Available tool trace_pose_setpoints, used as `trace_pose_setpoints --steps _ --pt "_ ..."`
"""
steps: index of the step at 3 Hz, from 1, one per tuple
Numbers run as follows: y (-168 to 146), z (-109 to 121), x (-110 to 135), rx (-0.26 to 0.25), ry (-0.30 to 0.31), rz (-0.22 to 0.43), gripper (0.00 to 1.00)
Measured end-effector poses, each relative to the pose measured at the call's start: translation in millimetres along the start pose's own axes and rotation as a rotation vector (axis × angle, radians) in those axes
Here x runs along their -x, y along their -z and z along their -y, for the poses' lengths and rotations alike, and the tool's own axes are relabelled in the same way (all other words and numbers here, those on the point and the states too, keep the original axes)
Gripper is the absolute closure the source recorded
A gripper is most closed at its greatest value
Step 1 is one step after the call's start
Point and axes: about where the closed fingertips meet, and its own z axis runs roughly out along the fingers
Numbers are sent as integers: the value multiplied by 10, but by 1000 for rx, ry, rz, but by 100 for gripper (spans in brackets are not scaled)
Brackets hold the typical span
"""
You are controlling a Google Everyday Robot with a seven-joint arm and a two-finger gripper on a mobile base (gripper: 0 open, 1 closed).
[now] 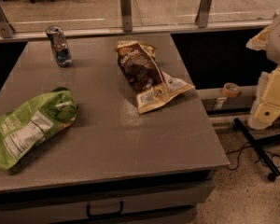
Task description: Move redbull can near brown chip bag
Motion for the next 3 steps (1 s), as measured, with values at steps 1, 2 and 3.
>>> trace_pose_setpoints --steps 1,2,3 --pt "0 0 0 0 0 0 0" --pt "50 329 277 -56 16 116 0" --pt "43 844 856 -84 65 283 0"
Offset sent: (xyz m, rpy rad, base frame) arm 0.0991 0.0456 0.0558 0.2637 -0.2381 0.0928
